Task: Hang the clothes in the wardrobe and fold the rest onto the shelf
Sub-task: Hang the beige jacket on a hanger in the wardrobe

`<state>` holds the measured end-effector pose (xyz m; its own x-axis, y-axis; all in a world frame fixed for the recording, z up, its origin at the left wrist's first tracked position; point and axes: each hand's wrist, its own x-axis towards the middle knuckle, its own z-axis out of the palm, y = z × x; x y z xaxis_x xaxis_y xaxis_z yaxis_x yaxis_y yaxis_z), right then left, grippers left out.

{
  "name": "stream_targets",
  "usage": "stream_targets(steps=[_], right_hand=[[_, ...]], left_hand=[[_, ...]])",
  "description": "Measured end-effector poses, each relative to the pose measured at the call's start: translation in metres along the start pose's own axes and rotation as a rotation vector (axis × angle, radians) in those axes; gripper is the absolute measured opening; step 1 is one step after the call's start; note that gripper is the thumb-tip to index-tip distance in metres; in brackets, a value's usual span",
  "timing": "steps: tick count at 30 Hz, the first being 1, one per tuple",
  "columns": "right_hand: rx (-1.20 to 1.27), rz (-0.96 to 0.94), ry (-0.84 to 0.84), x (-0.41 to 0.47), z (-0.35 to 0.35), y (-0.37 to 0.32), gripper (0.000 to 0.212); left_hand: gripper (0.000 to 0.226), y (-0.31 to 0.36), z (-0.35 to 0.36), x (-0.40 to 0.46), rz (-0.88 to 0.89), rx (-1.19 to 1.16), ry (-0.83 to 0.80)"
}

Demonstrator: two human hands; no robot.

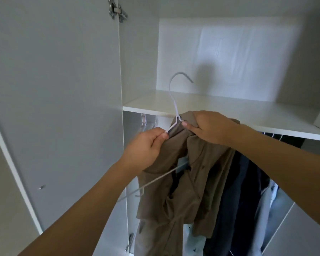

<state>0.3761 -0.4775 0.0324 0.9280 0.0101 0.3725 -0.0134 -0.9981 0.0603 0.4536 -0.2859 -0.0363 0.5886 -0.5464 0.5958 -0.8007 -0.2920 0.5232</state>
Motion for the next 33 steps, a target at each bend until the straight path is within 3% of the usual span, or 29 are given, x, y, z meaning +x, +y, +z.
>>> stream_targets(steps=[2,4,6,7,9,11,12,14,16,19,24,29,33], right_hand=[[-0.005,0.007,-0.024,0.0,-0.003,0.002,0.048],[0.055,0.072,0.027,-0.002,-0.006,0.002,0.047],[0.176,0.173,0.105,-0.004,-0.01,0.006,0.045],[0.225,0.212,0.136,-0.006,-0.013,0.009,0.044],[0.286,0.265,0.186,-0.012,-0.017,0.017,0.047],[0.312,0.283,0.22,-0.023,-0.02,0.02,0.051],[0.317,0.29,0.229,-0.027,-0.021,0.021,0.053],[0.322,0.32,0.246,-0.037,-0.023,0.023,0.055],[0.314,0.365,0.252,-0.049,-0.025,0.027,0.054],[0.294,0.438,0.234,-0.07,-0.029,0.032,0.048],[0.28,0.523,0.098,-0.122,-0.019,0.052,0.041],[0.28,0.554,0.095,-0.156,0.005,0.059,0.039],[0.097,0.551,0.15,-0.17,0.011,0.068,0.033]], left_hand=[[0.025,0.0,-0.002,0.0,-0.018,0.265,0.117],[0.041,-0.005,0.004,-0.01,-0.035,0.389,0.383],[0.053,-0.01,0.021,-0.031,-0.189,0.237,0.596],[0.059,-0.012,0.034,-0.041,-0.336,0.124,0.607],[0.081,-0.024,0.065,-0.059,-0.814,-0.14,0.362],[0.099,-0.036,0.09,-0.074,-1.214,-0.554,-0.097],[0.095,-0.041,0.101,-0.077,-1.309,-0.766,-0.312],[0.068,-0.044,0.12,-0.078,-1.308,-0.99,-0.565],[0.045,-0.037,0.134,-0.073,-1.267,-1.059,-0.591],[0.028,-0.028,0.144,-0.056,-1.274,-1.228,-0.369],[0.03,-0.041,0.108,0.01,-1.132,-1.322,0.061],[0.022,-0.035,0.076,0.061,-0.988,-1.26,0.141],[0.031,-0.036,0.077,0.076,-0.953,-0.915,0.146]])
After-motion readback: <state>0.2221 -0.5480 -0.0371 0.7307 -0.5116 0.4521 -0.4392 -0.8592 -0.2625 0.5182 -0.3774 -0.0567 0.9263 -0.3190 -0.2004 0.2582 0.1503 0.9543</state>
